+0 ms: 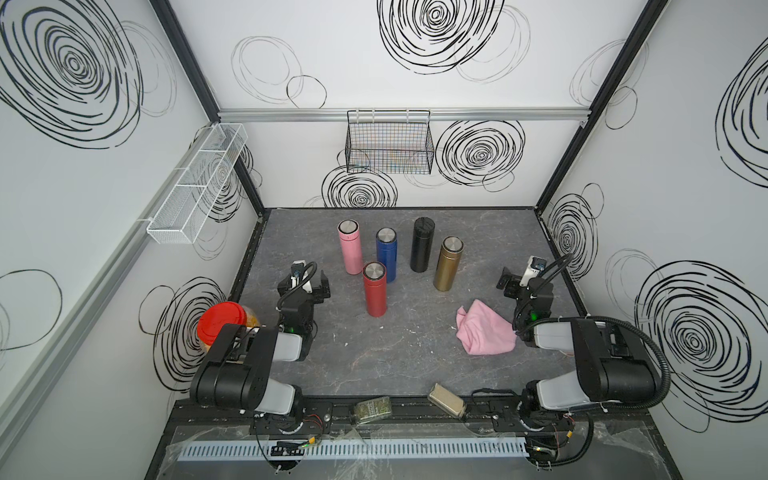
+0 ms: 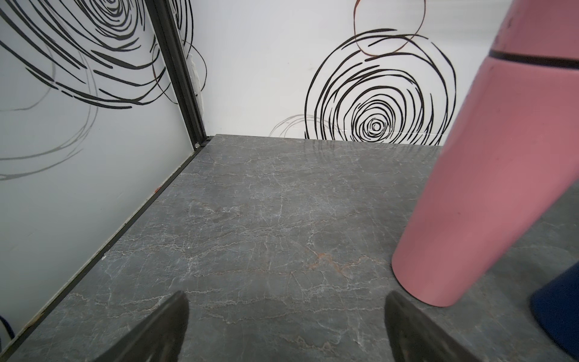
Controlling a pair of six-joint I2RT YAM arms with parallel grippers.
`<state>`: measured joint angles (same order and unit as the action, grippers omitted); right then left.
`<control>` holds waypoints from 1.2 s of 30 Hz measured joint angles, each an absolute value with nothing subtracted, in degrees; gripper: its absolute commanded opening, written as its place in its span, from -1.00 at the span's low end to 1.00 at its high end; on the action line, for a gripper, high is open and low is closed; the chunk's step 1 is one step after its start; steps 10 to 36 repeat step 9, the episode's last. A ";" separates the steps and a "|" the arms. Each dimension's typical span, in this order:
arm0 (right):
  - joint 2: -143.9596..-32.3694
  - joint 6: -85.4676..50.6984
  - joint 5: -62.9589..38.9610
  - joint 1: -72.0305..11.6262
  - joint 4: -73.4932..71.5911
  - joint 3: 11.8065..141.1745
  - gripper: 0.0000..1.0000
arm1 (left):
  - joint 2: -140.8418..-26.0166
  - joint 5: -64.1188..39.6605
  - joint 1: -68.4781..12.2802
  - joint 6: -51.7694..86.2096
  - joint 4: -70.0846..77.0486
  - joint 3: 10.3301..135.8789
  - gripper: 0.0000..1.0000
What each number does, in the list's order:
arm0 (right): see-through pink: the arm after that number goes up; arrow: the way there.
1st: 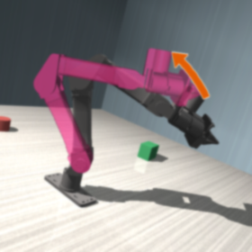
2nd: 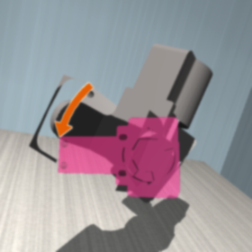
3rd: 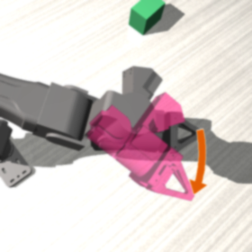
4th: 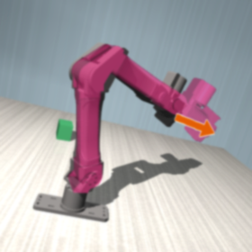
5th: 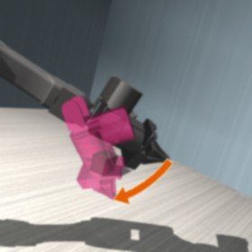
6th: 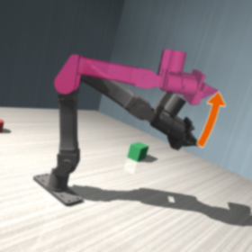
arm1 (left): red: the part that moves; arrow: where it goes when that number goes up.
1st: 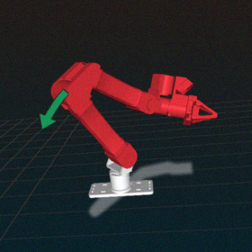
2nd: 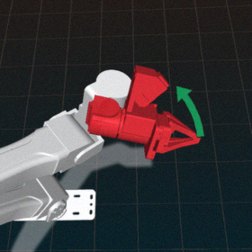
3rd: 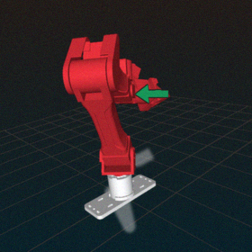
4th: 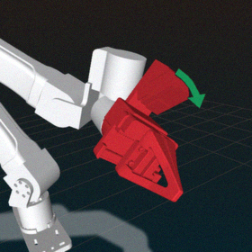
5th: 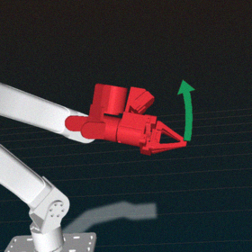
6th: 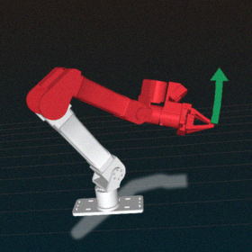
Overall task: Wipe the surface of the thermos
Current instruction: Reset both arms
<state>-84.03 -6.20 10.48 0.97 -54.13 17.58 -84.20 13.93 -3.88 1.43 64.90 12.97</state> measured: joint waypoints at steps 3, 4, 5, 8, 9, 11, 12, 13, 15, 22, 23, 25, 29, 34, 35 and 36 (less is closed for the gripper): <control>-84.18 -6.15 10.35 0.82 -52.71 17.85 1.00 | -84.20 13.93 -3.88 1.41 64.90 12.97 0.99; -84.44 -6.11 10.04 0.82 -52.16 18.17 1.00 | -84.20 13.93 -3.88 1.41 64.90 12.97 0.99; -84.77 -6.09 9.63 0.84 -51.62 18.68 1.00 | -84.20 13.93 -3.88 1.41 64.90 12.97 0.99; -84.95 -5.93 8.40 0.91 -51.18 19.07 1.00 | -84.20 13.91 -3.88 1.41 64.90 12.97 0.99; -84.93 -5.87 8.08 0.93 -51.20 19.05 1.00 | -84.20 13.91 -3.86 1.41 64.90 12.97 0.99; -84.93 -5.87 8.08 0.93 -51.20 19.05 1.00 | -84.20 13.91 -3.86 1.41 64.90 12.97 0.99; -84.93 -5.87 8.08 0.93 -51.20 19.05 1.00 | -84.20 13.91 -3.86 1.41 64.90 12.97 0.99; -84.93 -5.87 8.08 0.93 -51.20 19.05 1.00 | -84.20 13.91 -3.86 1.41 64.90 12.97 0.99; -84.93 -5.87 8.08 0.93 -51.20 19.05 1.00 | -84.20 13.91 -3.86 1.41 64.90 12.97 0.99; -84.93 -5.87 8.08 0.93 -51.20 19.05 1.00 | -84.20 13.91 -3.86 1.41 64.90 12.97 0.99; -84.93 -5.87 8.08 0.93 -51.20 19.05 1.00 | -84.20 13.91 -3.86 1.41 64.90 12.97 0.99; -84.93 -5.87 8.08 0.93 -51.20 19.05 1.00 | -84.20 13.91 -3.86 1.41 64.90 12.97 0.99; -84.93 -5.87 8.08 0.93 -51.20 19.05 1.00 | -84.20 13.91 -3.86 1.41 64.90 12.97 0.99; -84.93 -5.87 8.08 0.93 -51.20 19.05 1.00 | -84.20 13.91 -3.86 1.41 64.90 12.97 0.99; -84.93 -5.87 8.08 0.93 -51.20 19.05 1.00 | -84.20 13.91 -3.86 1.41 64.90 12.97 0.99; -84.93 -5.87 8.08 0.93 -51.20 19.05 1.00 | -84.20 13.91 -3.86 1.41 64.90 12.97 0.99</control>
